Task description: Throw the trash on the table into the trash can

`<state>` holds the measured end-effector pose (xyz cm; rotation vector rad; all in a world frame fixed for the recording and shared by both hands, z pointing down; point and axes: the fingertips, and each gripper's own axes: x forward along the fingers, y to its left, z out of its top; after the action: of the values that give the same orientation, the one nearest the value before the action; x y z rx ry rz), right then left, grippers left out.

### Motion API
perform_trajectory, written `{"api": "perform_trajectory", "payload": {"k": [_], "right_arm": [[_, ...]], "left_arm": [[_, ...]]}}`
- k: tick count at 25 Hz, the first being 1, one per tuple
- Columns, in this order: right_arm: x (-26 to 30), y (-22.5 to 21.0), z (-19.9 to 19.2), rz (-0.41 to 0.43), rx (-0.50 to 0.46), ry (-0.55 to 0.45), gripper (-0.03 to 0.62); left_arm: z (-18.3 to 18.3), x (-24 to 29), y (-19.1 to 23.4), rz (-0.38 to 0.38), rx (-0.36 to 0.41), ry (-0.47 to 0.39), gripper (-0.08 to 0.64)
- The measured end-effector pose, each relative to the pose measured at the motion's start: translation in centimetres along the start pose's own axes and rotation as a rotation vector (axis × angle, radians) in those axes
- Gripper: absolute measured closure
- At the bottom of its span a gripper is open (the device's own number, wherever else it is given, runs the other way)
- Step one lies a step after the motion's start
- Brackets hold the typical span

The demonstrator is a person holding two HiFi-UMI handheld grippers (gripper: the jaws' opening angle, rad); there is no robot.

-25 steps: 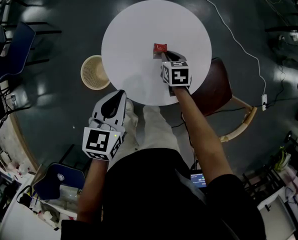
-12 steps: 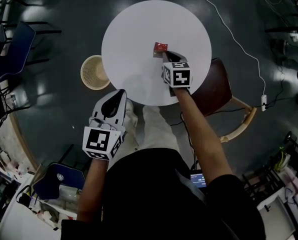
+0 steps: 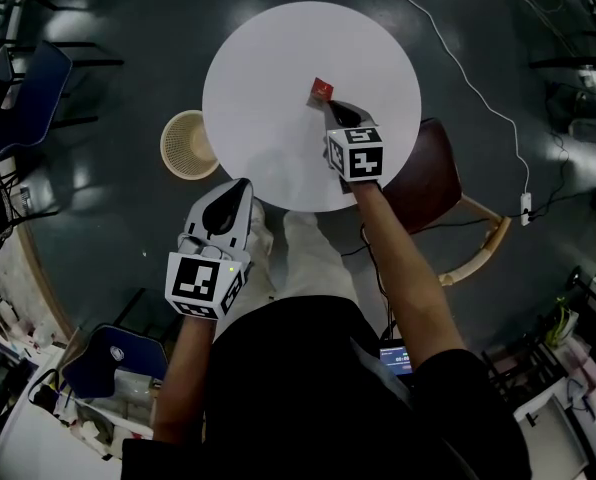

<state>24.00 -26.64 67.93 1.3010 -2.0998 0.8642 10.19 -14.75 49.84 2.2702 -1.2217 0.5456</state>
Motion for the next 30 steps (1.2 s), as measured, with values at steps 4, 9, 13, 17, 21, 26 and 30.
{"api": "perform_trajectory", "payload": {"k": [4,9,13,17,21,26,30], "right_arm": [[-0.2,0.0,0.3,0.002,-0.02,-0.023,0.572],[-0.6,-0.2,0.8,0.016,-0.029,-0.042,0.572],[-1.5,0.2,1.2,0.035,-0.052,-0.054,0.572],[-3.3,1.2,2.1,0.055,-0.072,-0.074,0.572],[-5.4,2.8,3.5,0.094,-0.129,-0.106,0.573],[-6.8,4.8,5.5,0.145,-0.191,-0.144,0.574],[-7.2,6.7,6.2,0.19,-0.224,-0.151,0.574]], "left_arm": [[-0.1,-0.1,0.1,0.009,-0.003,-0.004,0.551],[-0.1,0.2,-0.2,0.018,-0.005,-0.007,0.551],[0.2,0.2,-0.2,0.03,-0.001,-0.02,0.551],[1.1,-0.5,0.2,0.047,-0.009,-0.056,0.551],[1.6,-1.0,0.0,0.07,0.013,-0.089,0.551],[1.8,-1.9,1.1,0.123,0.018,-0.113,0.551],[2.2,-3.3,2.3,0.183,-0.001,-0.13,0.551]]}}
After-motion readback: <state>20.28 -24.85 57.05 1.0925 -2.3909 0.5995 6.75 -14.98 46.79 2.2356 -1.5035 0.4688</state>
